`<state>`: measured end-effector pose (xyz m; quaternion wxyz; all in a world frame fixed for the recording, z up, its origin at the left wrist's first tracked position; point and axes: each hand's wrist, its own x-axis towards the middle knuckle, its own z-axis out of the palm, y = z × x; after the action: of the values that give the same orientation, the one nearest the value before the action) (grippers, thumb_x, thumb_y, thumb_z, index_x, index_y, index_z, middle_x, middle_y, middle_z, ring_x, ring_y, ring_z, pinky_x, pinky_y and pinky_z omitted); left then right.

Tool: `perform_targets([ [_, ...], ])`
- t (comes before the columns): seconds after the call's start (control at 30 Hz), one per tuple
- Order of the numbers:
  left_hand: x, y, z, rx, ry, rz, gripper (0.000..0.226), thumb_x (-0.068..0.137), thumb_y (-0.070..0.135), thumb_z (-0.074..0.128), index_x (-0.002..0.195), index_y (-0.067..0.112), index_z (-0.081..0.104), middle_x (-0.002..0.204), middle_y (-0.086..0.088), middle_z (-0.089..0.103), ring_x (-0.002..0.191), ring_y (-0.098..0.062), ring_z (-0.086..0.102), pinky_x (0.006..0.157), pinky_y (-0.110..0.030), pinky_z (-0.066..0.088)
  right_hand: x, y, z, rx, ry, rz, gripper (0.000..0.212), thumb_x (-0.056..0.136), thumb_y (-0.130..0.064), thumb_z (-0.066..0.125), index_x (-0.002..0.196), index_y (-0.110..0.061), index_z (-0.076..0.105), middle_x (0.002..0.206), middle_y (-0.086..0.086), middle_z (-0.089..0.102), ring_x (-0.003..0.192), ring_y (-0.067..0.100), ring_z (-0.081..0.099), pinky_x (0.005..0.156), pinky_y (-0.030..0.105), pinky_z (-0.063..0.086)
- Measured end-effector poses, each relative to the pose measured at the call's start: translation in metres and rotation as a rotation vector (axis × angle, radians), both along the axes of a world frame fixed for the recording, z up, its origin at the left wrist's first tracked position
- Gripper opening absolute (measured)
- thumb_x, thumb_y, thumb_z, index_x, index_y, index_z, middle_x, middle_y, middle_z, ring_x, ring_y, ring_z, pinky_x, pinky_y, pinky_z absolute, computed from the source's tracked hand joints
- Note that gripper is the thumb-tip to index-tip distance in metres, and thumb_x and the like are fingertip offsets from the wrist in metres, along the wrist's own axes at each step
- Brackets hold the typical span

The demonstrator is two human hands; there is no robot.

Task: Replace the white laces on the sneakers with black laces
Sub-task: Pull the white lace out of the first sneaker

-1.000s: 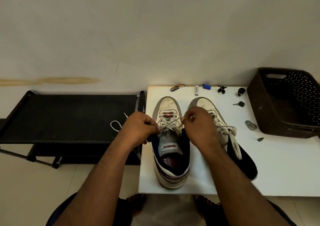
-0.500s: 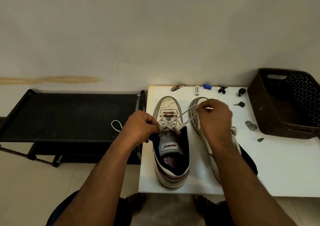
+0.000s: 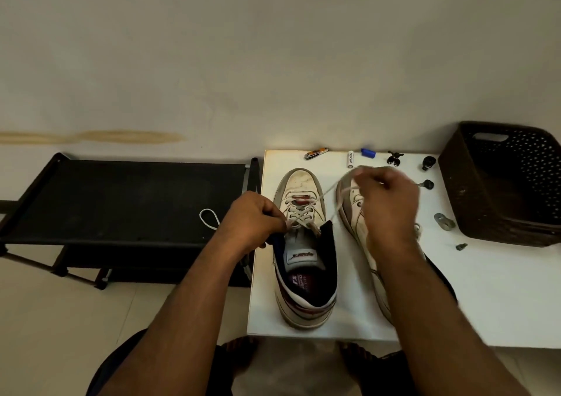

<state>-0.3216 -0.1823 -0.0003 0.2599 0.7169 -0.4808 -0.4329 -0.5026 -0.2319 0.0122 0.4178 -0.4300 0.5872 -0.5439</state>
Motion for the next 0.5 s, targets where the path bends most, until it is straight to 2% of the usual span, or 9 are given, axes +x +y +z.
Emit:
perform_targets([
  [0.07, 0.000, -0.002, -0.001, -0.007, -0.009, -0.006, 0.004, 0.081, 0.013, 0.075, 0.078, 0.010, 0.075, 0.076, -0.002, 0.073, 0.064, -0.012, 0.067, 0.048, -0.019, 0.047, -0.015, -0.006, 0.006, 0.015, -0.338, -0.178, 0.016, 0.087, -0.009, 0.066, 0.073, -0.017, 0.064, 0.072, -0.001, 0.066, 0.068, 0.010, 0.060, 0.067, 0.024, 0.050],
  [0.13, -0.001, -0.003, -0.001, -0.019, -0.016, -0.009, 0.004, 0.080, 0.011, 0.076, 0.076, 0.011, 0.075, 0.076, -0.002, 0.073, 0.070, -0.017, 0.069, 0.054, -0.025, 0.054, -0.017, -0.009, 0.003, 0.020, -0.447, -0.164, 0.008, 0.090, -0.010, 0.063, 0.085, -0.017, 0.061, 0.079, -0.002, 0.064, 0.072, 0.011, 0.058, 0.070, 0.028, 0.049],
  [0.17, -0.001, -0.002, -0.002, -0.025, -0.020, -0.009, 0.004, 0.079, 0.011, 0.076, 0.075, 0.011, 0.076, 0.076, -0.002, 0.073, 0.073, -0.018, 0.070, 0.061, -0.029, 0.058, -0.013, -0.007, -0.001, 0.032, -0.340, -0.103, 0.014, 0.089, -0.011, 0.064, 0.098, -0.021, 0.061, 0.094, -0.003, 0.064, 0.082, 0.010, 0.060, 0.074, 0.030, 0.049],
  [0.2, -0.001, -0.002, -0.002, -0.031, -0.022, -0.010, 0.004, 0.079, 0.011, 0.077, 0.076, 0.011, 0.076, 0.076, -0.001, 0.073, 0.075, -0.018, 0.071, 0.068, -0.030, 0.059, -0.009, -0.004, -0.005, 0.043, -0.155, -0.025, 0.035, 0.086, -0.012, 0.066, 0.116, -0.028, 0.057, 0.116, -0.004, 0.060, 0.100, 0.010, 0.059, 0.084, 0.030, 0.048],
  [0.27, -0.001, -0.001, -0.002, -0.046, -0.017, -0.014, 0.003, 0.080, 0.012, 0.076, 0.082, 0.013, 0.076, 0.076, -0.002, 0.073, 0.075, -0.017, 0.071, 0.072, -0.029, 0.059, -0.001, 0.001, -0.010, -0.019, 0.227, 0.099, 0.066, 0.085, -0.008, 0.065, 0.141, -0.031, 0.039, 0.147, -0.003, 0.038, 0.135, 0.012, 0.036, 0.109, 0.028, 0.032],
  [0.3, -0.001, -0.001, -0.002, -0.054, -0.017, -0.021, 0.010, 0.081, 0.012, 0.075, 0.090, 0.016, 0.075, 0.076, -0.003, 0.072, 0.072, -0.017, 0.070, 0.070, -0.028, 0.059, 0.003, 0.004, -0.009, -0.078, 0.353, 0.136, 0.068, 0.086, -0.003, 0.062, 0.144, -0.026, 0.036, 0.150, 0.000, 0.033, 0.140, 0.013, 0.028, 0.112, 0.024, 0.024],
  [0.33, -0.001, -0.001, -0.002, -0.059, -0.022, -0.033, 0.019, 0.082, 0.011, 0.073, 0.098, 0.021, 0.073, 0.075, -0.004, 0.071, 0.067, -0.016, 0.068, 0.066, -0.027, 0.057, 0.007, 0.007, -0.007, -0.139, 0.435, 0.162, 0.063, 0.087, -0.001, 0.060, 0.143, -0.021, 0.040, 0.147, 0.002, 0.037, 0.138, 0.014, 0.030, 0.112, 0.021, 0.023],
  [0.4, -0.005, -0.002, -0.003, -0.060, -0.068, -0.070, 0.033, 0.085, 0.010, 0.065, 0.110, 0.032, 0.069, 0.082, -0.002, 0.069, 0.060, -0.009, 0.061, 0.058, -0.022, 0.048, 0.013, 0.011, -0.007, -0.167, 0.518, 0.240, 0.038, 0.089, -0.008, 0.061, 0.125, -0.017, 0.060, 0.122, 0.001, 0.056, 0.115, 0.013, 0.052, 0.101, 0.024, 0.040],
  [0.5, -0.017, -0.003, -0.009, -0.057, -0.143, -0.080, 0.036, 0.087, 0.015, 0.056, 0.113, 0.037, 0.068, 0.112, 0.001, 0.068, 0.081, -0.013, 0.065, 0.062, -0.023, 0.048, 0.018, 0.015, -0.010, 0.009, 0.716, 0.514, 0.013, 0.088, -0.023, 0.064, 0.097, -0.018, 0.072, 0.094, -0.002, 0.068, 0.081, 0.010, 0.061, 0.072, 0.023, 0.046],
])
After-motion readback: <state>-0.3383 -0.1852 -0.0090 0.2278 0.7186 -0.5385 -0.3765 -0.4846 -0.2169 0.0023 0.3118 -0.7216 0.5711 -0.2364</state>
